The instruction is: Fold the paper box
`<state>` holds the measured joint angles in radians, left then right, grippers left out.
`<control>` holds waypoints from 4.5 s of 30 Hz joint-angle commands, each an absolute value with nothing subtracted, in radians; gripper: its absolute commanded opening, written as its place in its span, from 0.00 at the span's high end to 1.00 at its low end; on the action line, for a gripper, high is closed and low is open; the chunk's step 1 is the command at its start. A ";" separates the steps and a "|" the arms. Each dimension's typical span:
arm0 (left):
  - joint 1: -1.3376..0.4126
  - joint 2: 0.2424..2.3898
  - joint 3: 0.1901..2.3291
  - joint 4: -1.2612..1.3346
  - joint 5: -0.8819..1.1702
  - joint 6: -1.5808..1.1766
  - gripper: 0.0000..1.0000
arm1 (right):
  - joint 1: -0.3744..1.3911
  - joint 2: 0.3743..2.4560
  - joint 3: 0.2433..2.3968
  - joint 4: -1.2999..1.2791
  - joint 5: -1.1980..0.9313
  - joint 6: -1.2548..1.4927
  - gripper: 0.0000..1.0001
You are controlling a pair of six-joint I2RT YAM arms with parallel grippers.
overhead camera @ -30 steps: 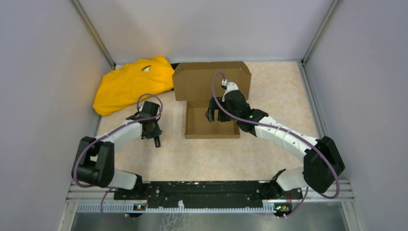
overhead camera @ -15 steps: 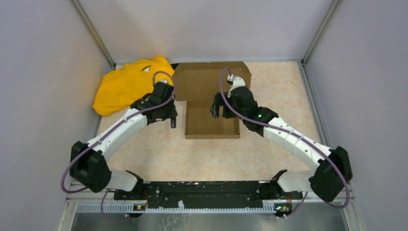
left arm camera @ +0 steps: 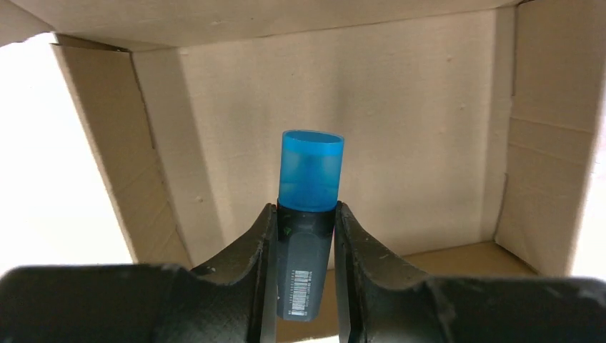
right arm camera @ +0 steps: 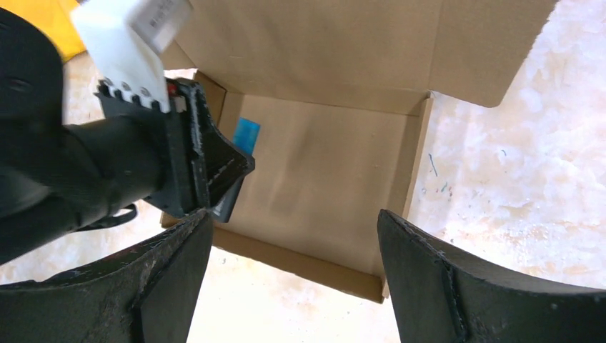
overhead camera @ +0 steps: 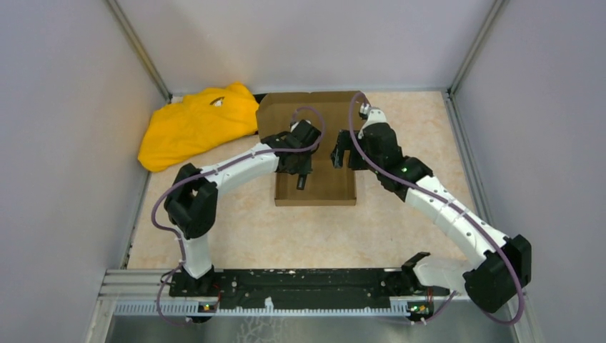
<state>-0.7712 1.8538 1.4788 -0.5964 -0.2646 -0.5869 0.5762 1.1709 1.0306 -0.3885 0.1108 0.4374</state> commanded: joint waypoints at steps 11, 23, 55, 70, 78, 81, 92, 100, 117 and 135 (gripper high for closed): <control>-0.791 1.916 1.446 -0.378 -0.290 -0.580 0.38 | 0.520 1.111 1.036 -0.402 0.092 0.403 0.14; -0.790 1.689 1.397 -0.393 -0.306 -0.446 0.01 | 0.368 1.137 1.135 -0.402 -0.056 0.238 0.01; -0.433 1.716 1.750 -0.683 -0.133 0.180 0.06 | 0.104 1.689 1.744 -0.630 -0.500 -0.365 0.32; -0.397 1.753 1.741 -0.617 0.034 0.244 0.21 | 0.103 1.722 1.762 -0.632 -0.512 -0.365 0.47; -0.389 1.769 1.743 -0.608 0.058 0.247 0.21 | 0.103 1.744 1.760 -0.606 -0.535 -0.337 0.51; -0.385 1.774 1.744 -0.606 0.056 0.247 0.24 | 0.103 1.744 1.754 -0.598 -0.538 -0.335 0.53; -0.367 1.779 1.757 -0.595 0.081 0.245 0.39 | 0.111 1.745 1.743 -0.565 -0.542 -0.316 0.59; -0.365 1.793 1.765 -0.587 0.104 0.231 0.50 | 0.121 1.754 1.746 -0.570 -0.538 -0.316 0.72; -0.365 1.784 1.748 -0.539 0.120 0.196 0.67 | 0.201 1.770 1.746 -0.601 -0.385 -0.339 0.78; -0.371 1.684 1.591 -0.418 0.064 0.139 0.76 | 0.265 1.718 1.702 -0.581 -0.198 -0.297 0.75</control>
<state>-0.3679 1.7309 1.6150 -0.4580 0.0807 0.1616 0.2478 1.7664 1.7020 -0.5949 -0.2565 -0.3111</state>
